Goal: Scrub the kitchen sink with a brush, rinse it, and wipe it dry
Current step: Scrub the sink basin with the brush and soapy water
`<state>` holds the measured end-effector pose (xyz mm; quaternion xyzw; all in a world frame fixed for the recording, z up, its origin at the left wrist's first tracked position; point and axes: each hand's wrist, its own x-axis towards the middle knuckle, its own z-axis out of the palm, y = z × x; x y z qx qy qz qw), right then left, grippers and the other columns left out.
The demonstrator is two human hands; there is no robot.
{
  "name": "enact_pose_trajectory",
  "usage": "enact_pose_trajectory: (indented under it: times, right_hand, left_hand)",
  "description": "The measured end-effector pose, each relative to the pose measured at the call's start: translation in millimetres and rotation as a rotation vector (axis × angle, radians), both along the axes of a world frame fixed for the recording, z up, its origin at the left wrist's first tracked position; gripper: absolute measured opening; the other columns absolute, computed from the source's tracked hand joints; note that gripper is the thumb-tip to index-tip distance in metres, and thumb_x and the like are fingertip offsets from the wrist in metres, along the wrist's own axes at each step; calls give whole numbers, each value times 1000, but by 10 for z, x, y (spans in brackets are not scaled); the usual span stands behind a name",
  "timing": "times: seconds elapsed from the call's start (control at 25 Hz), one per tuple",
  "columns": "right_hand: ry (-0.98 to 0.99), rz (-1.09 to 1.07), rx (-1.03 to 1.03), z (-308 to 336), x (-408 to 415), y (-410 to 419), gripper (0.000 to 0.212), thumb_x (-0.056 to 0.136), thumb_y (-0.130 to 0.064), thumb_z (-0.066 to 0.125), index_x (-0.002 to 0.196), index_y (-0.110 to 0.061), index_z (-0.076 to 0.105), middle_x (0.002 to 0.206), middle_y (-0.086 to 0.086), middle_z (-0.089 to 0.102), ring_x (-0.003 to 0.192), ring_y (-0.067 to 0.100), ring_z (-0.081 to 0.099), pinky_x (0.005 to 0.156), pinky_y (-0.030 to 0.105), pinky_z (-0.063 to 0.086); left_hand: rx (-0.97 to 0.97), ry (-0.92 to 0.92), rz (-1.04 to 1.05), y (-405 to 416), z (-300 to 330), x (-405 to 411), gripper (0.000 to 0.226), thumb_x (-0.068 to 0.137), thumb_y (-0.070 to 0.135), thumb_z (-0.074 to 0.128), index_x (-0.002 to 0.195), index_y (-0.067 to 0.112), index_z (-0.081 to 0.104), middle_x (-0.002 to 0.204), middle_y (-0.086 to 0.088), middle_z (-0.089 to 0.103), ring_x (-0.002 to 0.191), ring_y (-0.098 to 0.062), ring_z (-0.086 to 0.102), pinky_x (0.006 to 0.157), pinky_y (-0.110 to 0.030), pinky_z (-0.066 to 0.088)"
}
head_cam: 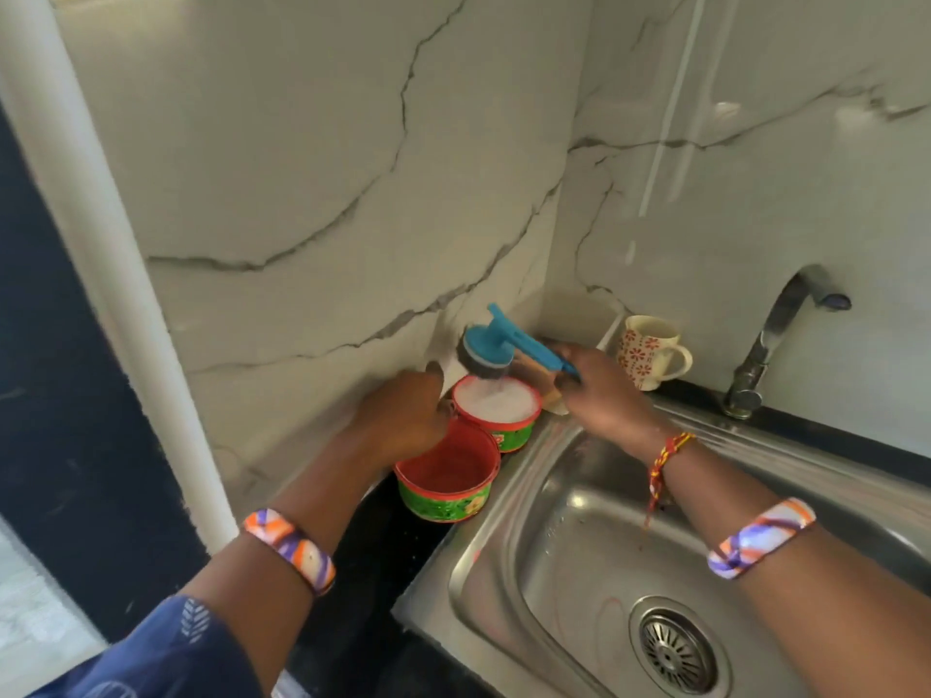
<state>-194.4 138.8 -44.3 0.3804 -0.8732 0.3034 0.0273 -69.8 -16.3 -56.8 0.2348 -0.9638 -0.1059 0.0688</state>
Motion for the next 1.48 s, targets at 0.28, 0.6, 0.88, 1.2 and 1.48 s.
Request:
enact_pose_trajectory:
  times: [0.28, 0.6, 0.88, 1.2, 1.48]
  right_hand:
    - [112, -78, 319, -139, -172, -112, 32, 94, -19, 39, 122, -12, 54, 119, 13, 60, 110, 33, 56, 85, 39, 48]
    - [99, -81, 427, -265, -198, -160, 38, 93, -14, 40, 130, -16, 49, 123, 11, 57, 111, 32, 56, 83, 36, 46]
    - [190, -79, 340, -55, -233, -163, 31, 93, -16, 41, 121, -14, 54, 118, 10, 59, 111, 33, 56, 82, 36, 46]
    - [112, -93, 478, -374, -215, -219, 50, 93, -13, 42, 142, -25, 35, 125, 12, 55, 113, 33, 55, 85, 39, 46]
    - [108, -93, 272, 64, -168, -144, 29, 93, -22, 44, 116, -10, 57, 117, 13, 60, 110, 33, 55, 85, 38, 45]
  left_hand:
    - [-44, -216, -126, 103, -190, -343, 46, 101, 40, 29, 132, 8, 41, 134, -14, 48, 121, -30, 49, 89, -36, 41]
    - [-102, -246, -142, 73, -328, -394, 50, 100, 47, 25, 130, 17, 50, 133, -10, 52, 119, -30, 51, 92, -37, 42]
    - [-120, -265, -149, 87, -298, -406, 51, 100, 47, 25, 121, 12, 55, 128, -13, 54, 117, -30, 53, 91, -36, 42]
    - [-104, -273, -176, 127, -276, -377, 51, 101, 45, 25, 125, 10, 53, 131, -13, 53, 118, -29, 51, 92, -35, 42]
    - [-107, -270, -170, 140, -299, -373, 52, 100, 46, 24, 126, 10, 53, 133, -12, 52, 121, -29, 50, 96, -37, 40]
